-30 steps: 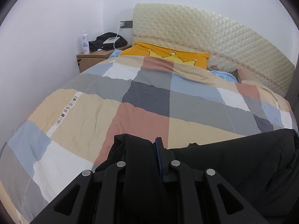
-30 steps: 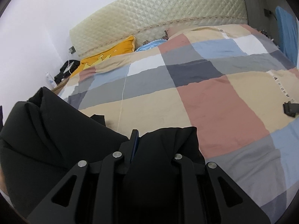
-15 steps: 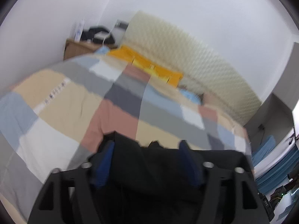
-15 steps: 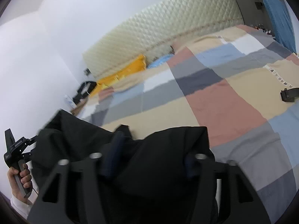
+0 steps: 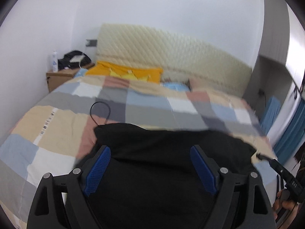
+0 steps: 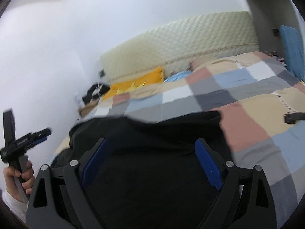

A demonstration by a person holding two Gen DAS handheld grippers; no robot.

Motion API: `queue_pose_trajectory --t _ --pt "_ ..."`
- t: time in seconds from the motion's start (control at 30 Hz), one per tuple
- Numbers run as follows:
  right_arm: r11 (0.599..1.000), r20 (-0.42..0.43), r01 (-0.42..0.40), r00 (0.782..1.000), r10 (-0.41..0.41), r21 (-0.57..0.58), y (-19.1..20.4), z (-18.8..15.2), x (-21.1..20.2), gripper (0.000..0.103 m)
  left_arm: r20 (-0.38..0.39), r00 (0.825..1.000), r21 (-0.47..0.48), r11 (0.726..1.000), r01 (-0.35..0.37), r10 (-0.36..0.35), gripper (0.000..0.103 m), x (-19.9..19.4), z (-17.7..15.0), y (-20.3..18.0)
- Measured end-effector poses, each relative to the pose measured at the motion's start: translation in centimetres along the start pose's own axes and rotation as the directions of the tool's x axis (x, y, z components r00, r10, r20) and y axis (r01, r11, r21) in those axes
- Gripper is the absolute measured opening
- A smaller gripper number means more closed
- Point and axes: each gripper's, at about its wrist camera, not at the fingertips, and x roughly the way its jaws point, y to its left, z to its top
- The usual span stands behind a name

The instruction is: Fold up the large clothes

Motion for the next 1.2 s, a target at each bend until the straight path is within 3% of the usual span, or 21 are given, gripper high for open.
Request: queue_pose_trajectory --t 0.13,0.23,0.43,0.6,0.93,1.2 --pt "0.999 -0.094 -0.002 0.996 -0.002 -0.043 2.1 -0.5 5.1 0.092 -0.083 0.996 0.061 0.998 -0.028 0.033 0.086 4.7 -0.3 -2.4" --pt "0.995 -0.145 0.037 0.988 -0.051 -0.097 3.0 -0.4 8.3 0.092 -0.119 0.989 0.121 0.99 -0.071 0.085 0.086 7.5 -0.3 -3.5" --pt "0.991 -0.219 0.062 0.972 -0.087 -0.119 2.7 0.4 13.2 0.092 -0.173 0.975 0.15 0.982 -0.111 0.137 0.086 11.6 0.0 -3.3" --pt "0.988 -0.276 0.062 0.956 -0.1 -0.143 2.9 0.3 16.1 0.095 -0.179 0.953 0.212 0.956 -0.205 0.244 0.087 14.8 -0.2 -3.2" --pt "0.984 -0.297 0.092 0.946 -0.134 -0.15 2.1 -0.8 18.5 0.099 -0.156 0.944 0.237 0.939 -0.249 0.29 0.087 16.5 -0.5 -3.7" --pt "0.991 -0.274 0.056 0.958 -0.088 -0.121 2.1 -0.3 16.7 0.099 -0.128 0.957 0.252 0.942 -0.222 0.26 0.087 14.7 -0.8 -2.9"
